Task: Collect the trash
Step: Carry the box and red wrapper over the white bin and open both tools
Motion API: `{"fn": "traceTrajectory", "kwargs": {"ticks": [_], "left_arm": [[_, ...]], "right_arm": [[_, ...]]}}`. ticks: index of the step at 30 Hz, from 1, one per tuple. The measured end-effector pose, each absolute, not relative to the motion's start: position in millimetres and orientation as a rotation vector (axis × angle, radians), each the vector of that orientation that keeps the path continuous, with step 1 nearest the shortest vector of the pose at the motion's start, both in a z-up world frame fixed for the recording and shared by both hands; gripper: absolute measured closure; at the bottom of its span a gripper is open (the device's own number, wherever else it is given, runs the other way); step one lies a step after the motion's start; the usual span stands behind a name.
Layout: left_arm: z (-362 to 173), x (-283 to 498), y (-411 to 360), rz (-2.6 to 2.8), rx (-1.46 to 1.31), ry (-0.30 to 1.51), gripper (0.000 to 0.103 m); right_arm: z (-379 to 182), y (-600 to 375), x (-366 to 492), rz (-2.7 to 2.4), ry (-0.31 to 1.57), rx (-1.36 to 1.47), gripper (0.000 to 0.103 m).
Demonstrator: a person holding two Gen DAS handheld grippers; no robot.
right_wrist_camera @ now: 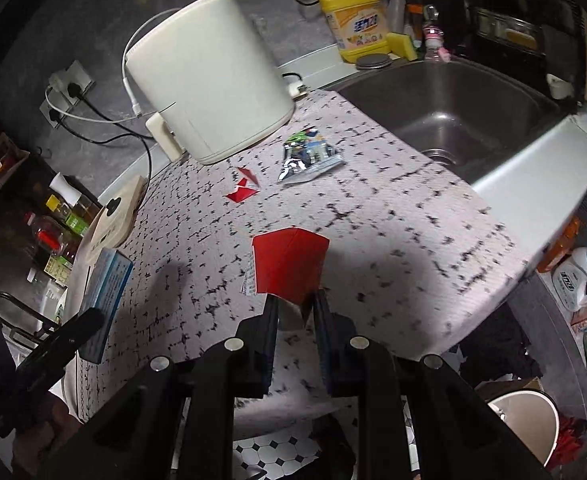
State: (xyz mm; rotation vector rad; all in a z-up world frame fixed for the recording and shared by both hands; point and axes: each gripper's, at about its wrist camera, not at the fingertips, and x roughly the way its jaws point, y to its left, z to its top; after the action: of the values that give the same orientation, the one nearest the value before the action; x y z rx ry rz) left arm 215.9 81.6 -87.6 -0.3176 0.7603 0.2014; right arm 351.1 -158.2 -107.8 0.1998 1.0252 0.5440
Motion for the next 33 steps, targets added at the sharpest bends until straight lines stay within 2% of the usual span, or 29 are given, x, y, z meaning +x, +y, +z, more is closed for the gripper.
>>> {"fn": "traceTrajectory", "kwargs": {"ticks": [9, 24, 29, 32, 33], "left_arm": [[-87, 235, 11, 0.08, -0.262, 0.785, 0.031], [-116, 229, -119, -0.094, -0.192, 0.867, 0.031], [-135, 221, -153, -0.13, -0.193, 0.901, 0.031], [-147, 216, -175, -0.159, -0.197, 0.923, 0.031], [-150, 214, -182, -0.17, -0.197, 0.93, 0.031]], "right_arm": [[-105, -239, 336, 0.444, 1.004, 0.266, 0.086], [-158, -384, 271, 0.245, 1.092, 0.326, 0.086], [-176, -416, 251, 0.208, 1.155, 0.335, 0.08], [-184, -431, 238, 0.197, 1.181, 0.326, 0.063], [-186, -436, 234, 0.188, 1.185, 0.325, 0.062]]}}
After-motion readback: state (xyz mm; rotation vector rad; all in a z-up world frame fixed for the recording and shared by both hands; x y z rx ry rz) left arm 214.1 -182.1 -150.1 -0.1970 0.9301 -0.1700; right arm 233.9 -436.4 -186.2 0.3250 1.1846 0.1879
